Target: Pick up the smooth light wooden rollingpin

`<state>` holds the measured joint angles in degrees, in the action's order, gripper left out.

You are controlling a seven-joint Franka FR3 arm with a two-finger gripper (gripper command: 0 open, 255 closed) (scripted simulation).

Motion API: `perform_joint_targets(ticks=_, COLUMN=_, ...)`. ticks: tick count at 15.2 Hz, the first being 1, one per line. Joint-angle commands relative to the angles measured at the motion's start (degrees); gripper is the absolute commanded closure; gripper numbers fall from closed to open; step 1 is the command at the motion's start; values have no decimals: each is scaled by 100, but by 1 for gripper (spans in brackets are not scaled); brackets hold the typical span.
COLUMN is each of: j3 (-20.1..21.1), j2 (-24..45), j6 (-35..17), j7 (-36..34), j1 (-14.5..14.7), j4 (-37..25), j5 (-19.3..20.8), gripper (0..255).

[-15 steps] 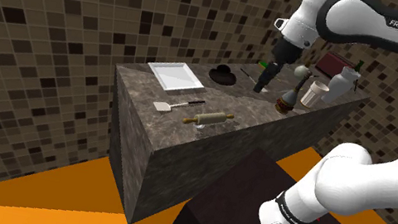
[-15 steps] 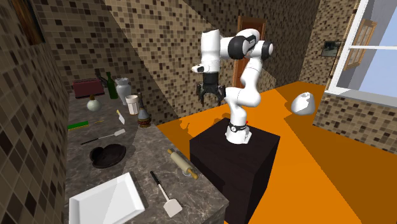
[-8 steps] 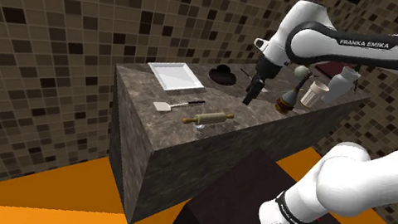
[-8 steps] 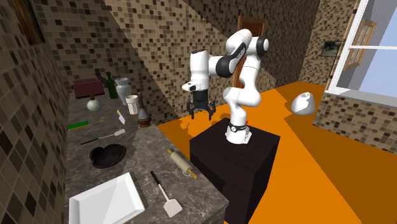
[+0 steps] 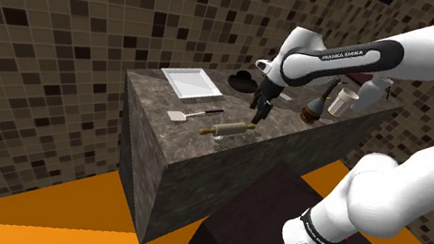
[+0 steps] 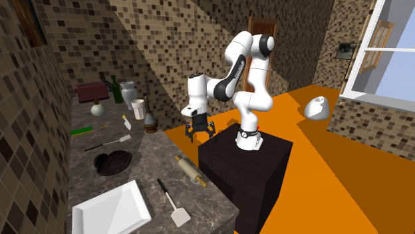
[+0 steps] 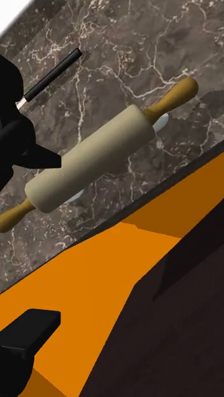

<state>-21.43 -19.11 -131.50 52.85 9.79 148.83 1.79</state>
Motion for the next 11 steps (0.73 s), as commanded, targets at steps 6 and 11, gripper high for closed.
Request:
perform_joint_targets(ticks=6, j3=-510, j2=1856, j6=-1122, j7=2431, j1=527, j4=-527, j5=-1084, gripper=0)
perform_joint_targets(ticks=11, j3=-266, j2=2987, j6=-1497, j7=3956, j1=428, j4=-1059, j5=-2046, gripper=0)
